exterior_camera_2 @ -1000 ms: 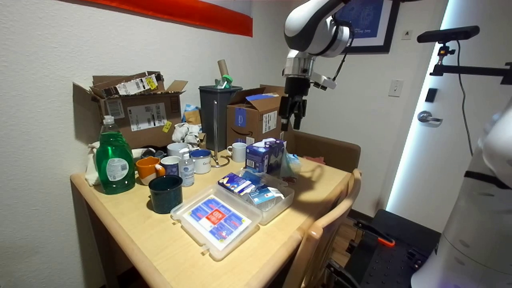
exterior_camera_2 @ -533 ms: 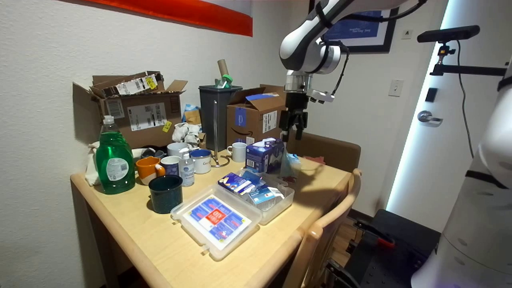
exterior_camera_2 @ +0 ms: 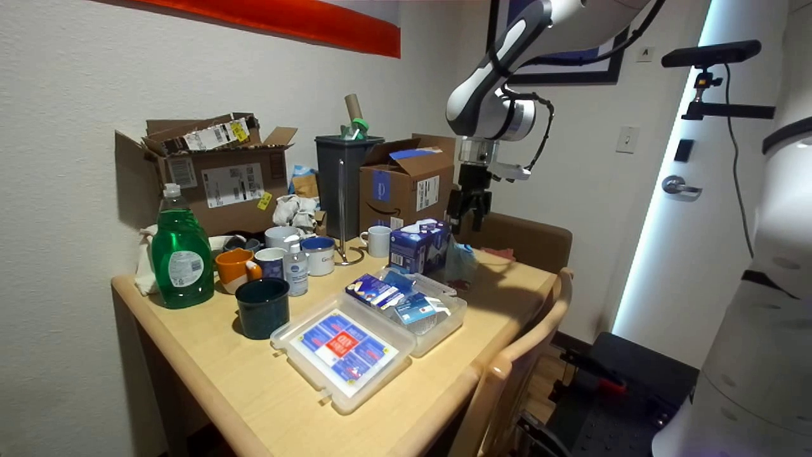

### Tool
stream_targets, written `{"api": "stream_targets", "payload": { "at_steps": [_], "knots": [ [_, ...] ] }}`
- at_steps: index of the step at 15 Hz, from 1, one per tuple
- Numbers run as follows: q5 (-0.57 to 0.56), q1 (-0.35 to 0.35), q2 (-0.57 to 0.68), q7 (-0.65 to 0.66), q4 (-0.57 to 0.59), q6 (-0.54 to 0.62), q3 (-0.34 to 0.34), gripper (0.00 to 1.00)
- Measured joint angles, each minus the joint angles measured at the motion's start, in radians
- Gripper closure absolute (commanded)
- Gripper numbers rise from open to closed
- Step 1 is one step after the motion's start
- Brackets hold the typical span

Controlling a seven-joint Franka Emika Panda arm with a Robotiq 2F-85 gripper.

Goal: Pick the plastic zip bag on the table and put it in the plastic box

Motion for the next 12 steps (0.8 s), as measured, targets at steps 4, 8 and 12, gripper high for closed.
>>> {"api": "stream_targets", "payload": {
  "at_steps": [4, 8, 12],
  "knots": [
    [0.0, -0.028, 0.11, 0.005, 0.066, 0.041, 0.003, 0.0],
    [-0.008, -0.05, 0.218, 0.062, 0.141, 0.061, 0.009, 0.0],
    [-0.07, -0.059, 0.291, 0.152, 0.206, 0.086, 0.007, 0.0]
  ]
}}
